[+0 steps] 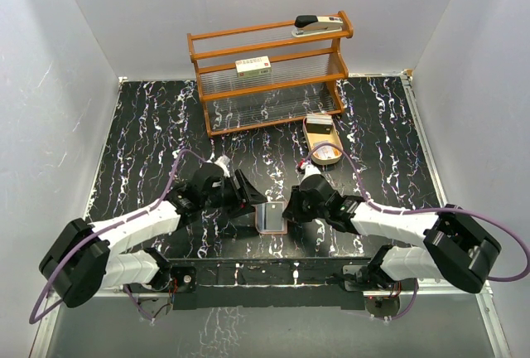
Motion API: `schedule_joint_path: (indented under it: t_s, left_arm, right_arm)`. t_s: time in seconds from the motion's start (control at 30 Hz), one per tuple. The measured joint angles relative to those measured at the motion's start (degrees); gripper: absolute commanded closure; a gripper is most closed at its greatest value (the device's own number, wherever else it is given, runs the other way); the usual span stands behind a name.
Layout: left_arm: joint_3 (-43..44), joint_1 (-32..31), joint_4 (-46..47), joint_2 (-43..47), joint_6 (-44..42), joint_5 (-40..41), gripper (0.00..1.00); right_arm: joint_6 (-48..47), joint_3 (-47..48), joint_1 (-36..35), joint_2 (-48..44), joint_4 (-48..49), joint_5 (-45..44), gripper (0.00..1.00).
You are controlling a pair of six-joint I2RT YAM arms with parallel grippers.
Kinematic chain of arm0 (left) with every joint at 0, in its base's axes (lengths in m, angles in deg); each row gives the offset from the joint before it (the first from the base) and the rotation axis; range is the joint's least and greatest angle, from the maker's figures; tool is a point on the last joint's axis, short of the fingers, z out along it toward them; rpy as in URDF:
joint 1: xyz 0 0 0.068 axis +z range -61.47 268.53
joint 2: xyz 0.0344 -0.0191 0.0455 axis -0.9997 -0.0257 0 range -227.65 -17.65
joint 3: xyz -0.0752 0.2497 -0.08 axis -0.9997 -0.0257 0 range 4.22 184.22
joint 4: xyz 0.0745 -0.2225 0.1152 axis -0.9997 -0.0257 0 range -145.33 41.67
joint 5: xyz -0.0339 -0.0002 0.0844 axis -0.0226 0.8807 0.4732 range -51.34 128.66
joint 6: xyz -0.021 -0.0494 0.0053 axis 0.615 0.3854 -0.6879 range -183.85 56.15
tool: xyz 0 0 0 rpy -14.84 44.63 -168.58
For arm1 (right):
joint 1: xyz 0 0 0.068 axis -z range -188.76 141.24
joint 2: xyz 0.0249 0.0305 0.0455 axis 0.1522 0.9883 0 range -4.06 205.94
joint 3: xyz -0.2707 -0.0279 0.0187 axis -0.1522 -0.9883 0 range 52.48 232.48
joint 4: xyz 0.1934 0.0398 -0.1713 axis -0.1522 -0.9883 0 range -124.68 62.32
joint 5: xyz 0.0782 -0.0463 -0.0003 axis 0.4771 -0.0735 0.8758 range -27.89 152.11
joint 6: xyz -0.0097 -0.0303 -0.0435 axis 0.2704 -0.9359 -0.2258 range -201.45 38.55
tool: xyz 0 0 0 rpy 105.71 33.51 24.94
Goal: Put the credit cards into the card holder
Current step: Close the card holder at the center of the board.
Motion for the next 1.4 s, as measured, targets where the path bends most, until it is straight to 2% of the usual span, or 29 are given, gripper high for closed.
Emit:
schedule_joint_path:
  t_s: [0.23, 0.4, 0.63, 0.7, 0.87, 1.03, 1.17, 1.27, 1.4]
  left_arm:
    - [-1.22, -1.66, 9.07, -3.02, 2.75, -4.07, 0.51]
    - [-1.33, -1.84, 10.88, -7.37, 2.14, -5.25, 0.55]
    - [1.53, -1.88, 5.57, -8.57, -2.16, -3.74, 0.69]
    - [1.90, -1.88, 5.20, -9.31, -3.06, -3.52, 0.68]
    - [2.84, -1.88, 3.65, -11.63, -5.16, -3.32, 0.57]
    - [5.77, -1.88, 0.28, -12.94, -6.91, -2.25, 0.57]
    - [7.74, -1.88, -3.34, -12.90, -7.63, 0.22, 0.68]
    - [8.48, -1.88, -5.33, -12.90, -8.24, 1.62, 0.76]
    - [9.14, -1.88, -6.82, -13.22, -9.16, 2.43, 0.83]
  right_arm:
    - [-1.29, 0.00, -0.35, 1.57, 4.61, 1.16, 0.99]
    - [-2.67, 0.00, -0.37, 1.77, 4.98, -0.17, 0.84]
    - [-2.47, 0.00, -0.37, -3.67, 1.60, -2.10, 0.67]
    - [-2.29, 0.00, -0.37, -6.19, 0.90, -2.25, 0.64]
    - [-1.88, 0.00, -0.37, -9.51, -0.39, -2.34, 0.60]
    - [-1.14, 0.00, -0.35, -9.70, -1.01, -3.08, 0.60]
    - [-0.68, 0.00, -0.35, -9.70, -2.36, -4.24, 0.57]
    - [-0.46, 0.00, -0.28, -9.70, -3.30, -4.66, 0.51]
    - [-0.33, 0.00, -0.11, -9.70, -3.65, -4.66, 0.49]
